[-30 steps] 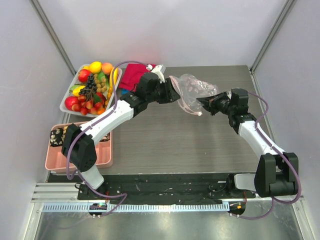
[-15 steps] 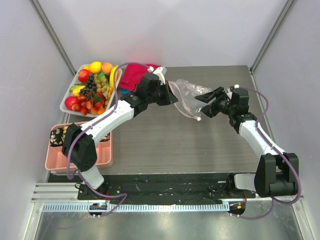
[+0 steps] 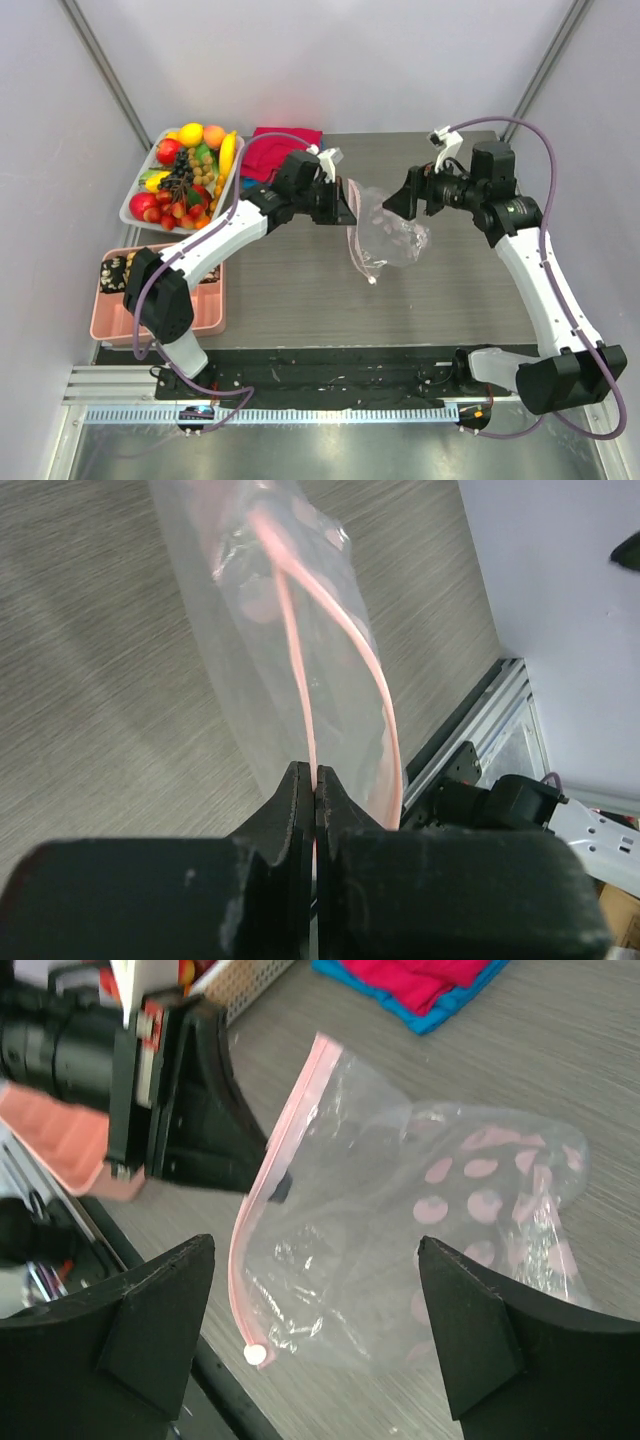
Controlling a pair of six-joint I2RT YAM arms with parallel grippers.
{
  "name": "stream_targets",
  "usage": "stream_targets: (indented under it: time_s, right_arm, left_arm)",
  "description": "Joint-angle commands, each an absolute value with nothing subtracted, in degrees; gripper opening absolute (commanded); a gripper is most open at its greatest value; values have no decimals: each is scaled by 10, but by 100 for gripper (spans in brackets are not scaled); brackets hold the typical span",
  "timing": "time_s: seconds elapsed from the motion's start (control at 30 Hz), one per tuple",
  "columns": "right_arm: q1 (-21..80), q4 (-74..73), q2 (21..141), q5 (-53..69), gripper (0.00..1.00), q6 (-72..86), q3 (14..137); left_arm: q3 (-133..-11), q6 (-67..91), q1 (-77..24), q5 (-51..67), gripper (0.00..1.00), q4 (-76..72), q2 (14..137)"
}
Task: Place the food in the zip-top bag and seal the zipper
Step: Open the zipper of the food storage bag.
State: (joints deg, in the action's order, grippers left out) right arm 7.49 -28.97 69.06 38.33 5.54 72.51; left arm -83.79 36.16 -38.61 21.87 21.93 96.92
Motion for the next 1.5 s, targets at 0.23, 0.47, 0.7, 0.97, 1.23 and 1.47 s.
stream_targets:
  time_s: [0.23, 0.47, 0.7, 0.97, 1.23, 1.47]
  right_arm:
    - [148, -292, 658, 366, 71, 58, 682]
    - [210, -289, 700, 315, 71, 56, 712]
    - [256, -293, 730, 216, 60, 15, 705]
    - [263, -298, 781, 157, 39, 33, 747]
    - [248, -338, 771, 86, 1, 45, 780]
    - [222, -414, 720, 143, 1, 95, 826]
  left_arm:
    - [-862, 368, -383, 229, 0, 205, 932]
    - [-860, 380, -384, 213, 0, 205, 936]
    - [-856, 396, -382, 203, 0, 205, 935]
    - [-854, 398, -378, 199, 0, 213, 925]
    - [-837, 357, -331, 196, 0, 263, 883]
    - [-933, 175, -265, 185, 0, 489, 931]
